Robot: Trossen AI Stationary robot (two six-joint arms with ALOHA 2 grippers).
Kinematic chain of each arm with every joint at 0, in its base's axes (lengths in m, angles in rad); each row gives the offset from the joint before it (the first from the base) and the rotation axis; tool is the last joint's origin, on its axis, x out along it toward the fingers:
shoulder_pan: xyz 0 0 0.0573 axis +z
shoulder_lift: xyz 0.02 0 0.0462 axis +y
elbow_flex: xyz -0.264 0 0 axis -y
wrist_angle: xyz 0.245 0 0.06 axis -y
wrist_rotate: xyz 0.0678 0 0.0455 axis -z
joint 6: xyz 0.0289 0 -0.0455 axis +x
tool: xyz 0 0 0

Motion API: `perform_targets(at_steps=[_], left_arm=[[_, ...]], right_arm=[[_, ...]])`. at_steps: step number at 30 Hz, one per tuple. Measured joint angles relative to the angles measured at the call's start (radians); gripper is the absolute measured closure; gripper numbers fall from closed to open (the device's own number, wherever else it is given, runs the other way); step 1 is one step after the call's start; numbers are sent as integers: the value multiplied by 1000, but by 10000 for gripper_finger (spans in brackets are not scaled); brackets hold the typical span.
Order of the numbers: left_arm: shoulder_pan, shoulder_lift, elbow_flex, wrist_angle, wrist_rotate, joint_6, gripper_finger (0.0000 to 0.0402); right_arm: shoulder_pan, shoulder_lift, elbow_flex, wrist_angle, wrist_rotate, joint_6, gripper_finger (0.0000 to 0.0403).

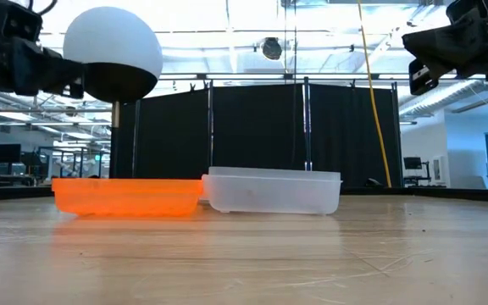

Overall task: Pick & place school supplies into a supply box
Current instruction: Return to Home Position

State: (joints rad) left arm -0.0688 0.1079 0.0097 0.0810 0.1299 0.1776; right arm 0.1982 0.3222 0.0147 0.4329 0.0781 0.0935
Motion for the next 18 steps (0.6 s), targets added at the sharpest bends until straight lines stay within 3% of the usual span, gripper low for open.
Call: perform_targets(at_steps=[11,18], left_arm=[[25,1,0,-32,9,-8,401],[25,1,1,-46,4,-4,401]], right_arm=[[0,0,0,-125,33,81,403],[1,0,0,-125,-22,66,403]])
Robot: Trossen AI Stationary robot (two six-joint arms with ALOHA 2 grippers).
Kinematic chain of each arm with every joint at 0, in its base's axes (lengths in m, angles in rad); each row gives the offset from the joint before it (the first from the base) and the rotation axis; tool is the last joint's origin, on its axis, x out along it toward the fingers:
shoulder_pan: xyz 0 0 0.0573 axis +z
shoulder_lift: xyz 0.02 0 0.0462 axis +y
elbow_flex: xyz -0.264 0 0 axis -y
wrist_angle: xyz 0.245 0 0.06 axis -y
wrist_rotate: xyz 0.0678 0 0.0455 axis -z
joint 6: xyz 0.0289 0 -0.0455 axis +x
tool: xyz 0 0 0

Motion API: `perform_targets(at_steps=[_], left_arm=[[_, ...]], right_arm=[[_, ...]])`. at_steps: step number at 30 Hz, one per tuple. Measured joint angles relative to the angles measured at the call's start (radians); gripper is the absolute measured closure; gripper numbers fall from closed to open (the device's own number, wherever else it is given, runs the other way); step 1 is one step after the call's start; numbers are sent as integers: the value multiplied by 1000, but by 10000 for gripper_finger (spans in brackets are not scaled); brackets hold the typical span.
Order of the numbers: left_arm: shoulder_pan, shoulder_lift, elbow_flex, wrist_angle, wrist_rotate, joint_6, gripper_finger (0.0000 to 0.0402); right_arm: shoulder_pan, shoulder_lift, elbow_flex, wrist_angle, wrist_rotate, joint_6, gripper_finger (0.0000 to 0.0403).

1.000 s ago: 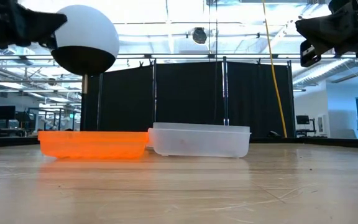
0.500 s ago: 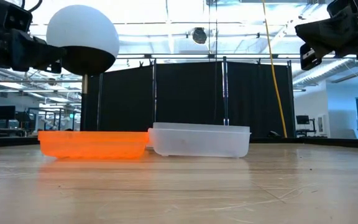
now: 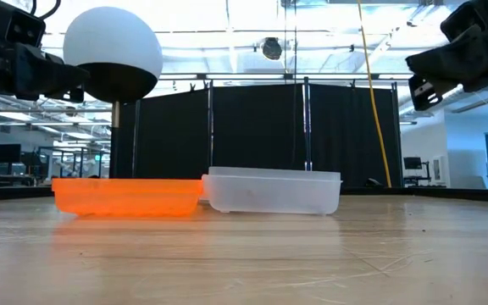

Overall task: Pick & place school supplies into a supply box
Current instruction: Return to Home Position

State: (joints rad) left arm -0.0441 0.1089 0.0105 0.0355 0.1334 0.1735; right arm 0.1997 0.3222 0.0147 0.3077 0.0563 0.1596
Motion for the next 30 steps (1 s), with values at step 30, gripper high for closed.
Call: perform_targets(at_steps=[30], left_arm=[[116,2,1,12,105,83,399]], right_arm=[[-109,-20,54,16,-6,-123,403]])
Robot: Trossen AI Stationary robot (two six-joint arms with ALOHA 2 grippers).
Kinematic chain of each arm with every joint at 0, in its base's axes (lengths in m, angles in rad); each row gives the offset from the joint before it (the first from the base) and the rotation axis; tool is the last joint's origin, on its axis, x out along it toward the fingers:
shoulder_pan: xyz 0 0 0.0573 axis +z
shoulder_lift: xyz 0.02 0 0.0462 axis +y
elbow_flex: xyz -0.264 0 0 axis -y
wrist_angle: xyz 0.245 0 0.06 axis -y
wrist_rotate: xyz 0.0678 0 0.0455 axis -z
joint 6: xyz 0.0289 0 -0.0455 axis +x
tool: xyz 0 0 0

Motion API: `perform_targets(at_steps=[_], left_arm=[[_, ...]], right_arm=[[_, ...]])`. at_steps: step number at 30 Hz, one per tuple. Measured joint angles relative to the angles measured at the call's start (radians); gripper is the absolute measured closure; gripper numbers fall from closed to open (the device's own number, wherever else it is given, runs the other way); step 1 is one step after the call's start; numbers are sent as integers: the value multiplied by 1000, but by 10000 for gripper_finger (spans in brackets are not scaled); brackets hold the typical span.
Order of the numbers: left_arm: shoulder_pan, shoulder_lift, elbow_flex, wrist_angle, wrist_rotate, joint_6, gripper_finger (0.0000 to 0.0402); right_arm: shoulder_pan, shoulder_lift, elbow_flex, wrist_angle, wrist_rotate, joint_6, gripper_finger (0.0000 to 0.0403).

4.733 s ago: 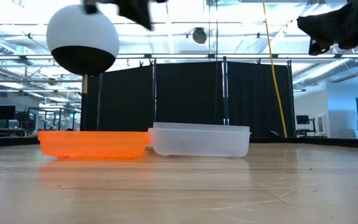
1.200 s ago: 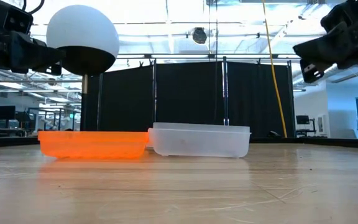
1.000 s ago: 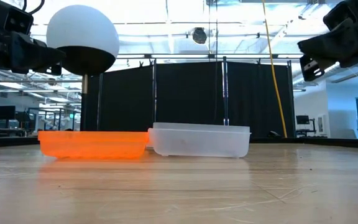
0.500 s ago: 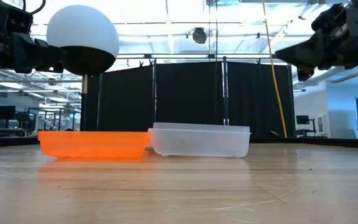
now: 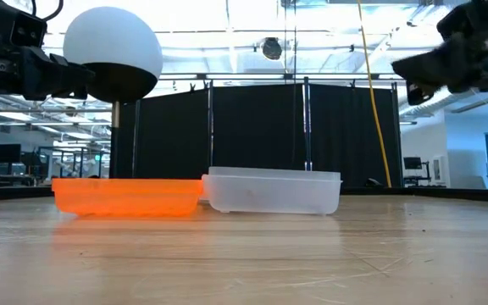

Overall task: Pick & place school supplies into a supply box
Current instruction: Return to Home Position

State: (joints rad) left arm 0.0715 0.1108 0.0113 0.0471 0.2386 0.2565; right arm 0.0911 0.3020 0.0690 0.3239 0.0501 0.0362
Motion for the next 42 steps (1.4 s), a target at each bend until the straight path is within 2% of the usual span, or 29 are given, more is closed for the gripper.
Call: perform_targets(at_steps=[6,12,24,28,36,42], left_arm=[[0,0,0,0,0,-4,400],[0,0,0,0,-1,-36,400],[0,6,0,1,7,-41,400],[21,37,0,0,7,-42,400],[47,102,0,7,74,-76,400],[46,130,0,7,79,-75,400]], right_arm=[[79,-117,16,-112,75,-66,403],[88,-297,16,-303,107,-77,403],[85,-300,17,-299,167,-106,403],[85,-301,-2,-283,219,-117,403],[85,-294,-51,-263,209,-48,403],[85,-294,-52,-260,209,-38,403]])
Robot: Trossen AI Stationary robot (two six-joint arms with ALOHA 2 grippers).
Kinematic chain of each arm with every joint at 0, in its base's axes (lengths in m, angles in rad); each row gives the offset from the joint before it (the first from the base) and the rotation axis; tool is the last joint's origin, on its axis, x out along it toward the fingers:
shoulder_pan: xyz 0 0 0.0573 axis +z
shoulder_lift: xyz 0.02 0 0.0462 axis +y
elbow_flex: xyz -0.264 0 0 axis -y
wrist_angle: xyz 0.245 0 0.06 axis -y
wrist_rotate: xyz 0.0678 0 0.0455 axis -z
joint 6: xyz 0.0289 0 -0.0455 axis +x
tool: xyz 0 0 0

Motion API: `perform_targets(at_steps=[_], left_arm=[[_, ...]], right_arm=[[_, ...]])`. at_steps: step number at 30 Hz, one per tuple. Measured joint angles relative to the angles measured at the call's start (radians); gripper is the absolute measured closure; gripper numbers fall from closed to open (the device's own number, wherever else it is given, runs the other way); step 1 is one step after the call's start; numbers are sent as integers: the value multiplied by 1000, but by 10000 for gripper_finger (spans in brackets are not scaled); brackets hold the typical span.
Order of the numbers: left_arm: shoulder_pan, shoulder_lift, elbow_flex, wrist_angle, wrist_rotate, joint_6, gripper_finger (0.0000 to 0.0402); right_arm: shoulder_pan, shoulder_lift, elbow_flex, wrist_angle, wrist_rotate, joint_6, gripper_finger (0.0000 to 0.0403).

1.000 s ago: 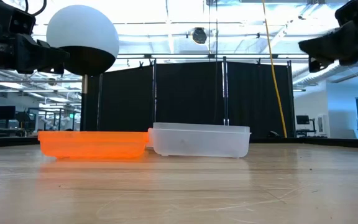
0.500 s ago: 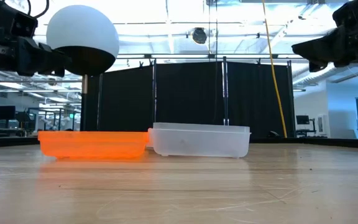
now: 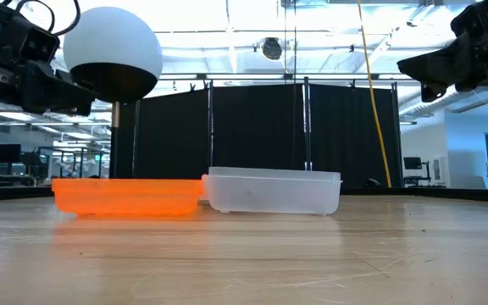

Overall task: Pick & place school supplies into a supply box
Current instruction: Return to Home Position

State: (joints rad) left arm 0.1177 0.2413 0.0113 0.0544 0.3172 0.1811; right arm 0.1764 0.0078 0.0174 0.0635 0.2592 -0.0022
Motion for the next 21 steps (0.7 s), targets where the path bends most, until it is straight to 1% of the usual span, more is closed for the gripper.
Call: perform_targets(at_steps=[3,8,15,21], left_arm=[[0,1,0,6,0,-12,399],[0,1,0,10,-1,-89,397],[0,1,-1,14,-3,-167,397],[0,1,-1,14,-3,-156,387]], right_arm=[[0,0,-1,0,0,-12,403],[0,0,-2,0,0,-41,403],[0,1,-2,0,0,-29,403],[0,1,-2,0,1,-29,403]])
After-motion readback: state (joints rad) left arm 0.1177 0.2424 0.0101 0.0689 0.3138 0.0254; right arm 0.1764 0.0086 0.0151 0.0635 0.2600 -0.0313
